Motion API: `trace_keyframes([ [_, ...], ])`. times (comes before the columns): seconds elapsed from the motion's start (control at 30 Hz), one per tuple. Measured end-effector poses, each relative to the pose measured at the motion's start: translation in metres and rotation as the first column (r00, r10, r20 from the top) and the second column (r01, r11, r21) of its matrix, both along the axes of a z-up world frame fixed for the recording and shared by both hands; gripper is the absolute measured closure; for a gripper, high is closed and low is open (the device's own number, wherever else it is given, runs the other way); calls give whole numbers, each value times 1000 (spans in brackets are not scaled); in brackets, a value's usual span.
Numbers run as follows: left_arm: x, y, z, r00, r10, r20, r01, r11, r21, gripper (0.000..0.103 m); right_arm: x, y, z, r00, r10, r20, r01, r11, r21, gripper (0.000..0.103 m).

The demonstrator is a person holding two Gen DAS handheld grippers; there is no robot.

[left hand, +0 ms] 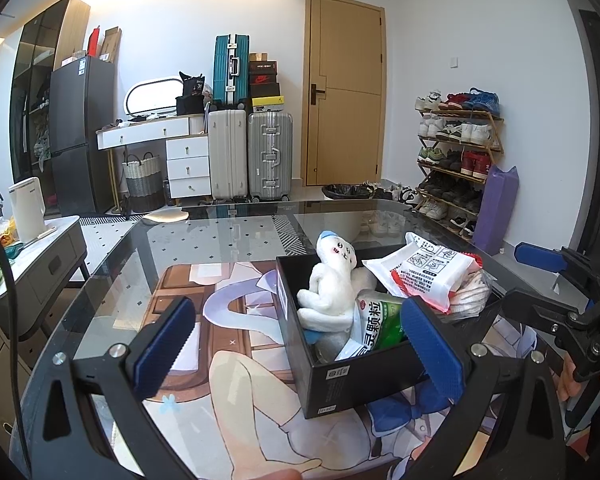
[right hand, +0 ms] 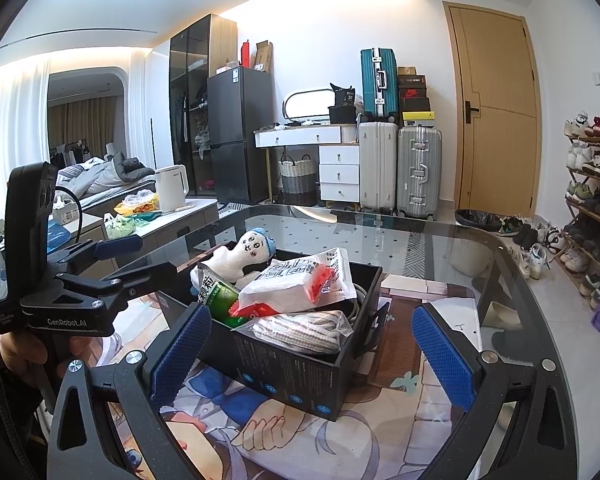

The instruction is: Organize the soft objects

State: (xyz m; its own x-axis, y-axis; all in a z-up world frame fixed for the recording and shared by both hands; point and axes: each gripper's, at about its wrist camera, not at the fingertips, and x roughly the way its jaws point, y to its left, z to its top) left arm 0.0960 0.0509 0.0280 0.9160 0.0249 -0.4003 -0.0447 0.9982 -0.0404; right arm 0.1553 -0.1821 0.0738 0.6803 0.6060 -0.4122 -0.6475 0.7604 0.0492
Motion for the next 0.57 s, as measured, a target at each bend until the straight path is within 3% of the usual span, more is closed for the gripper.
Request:
trace_keyframes([
  [0.57,-2,-1,3,1000,-3,10,3,1000,0,0,0,1,0,1000,1,2,-1,1000,-1,1],
])
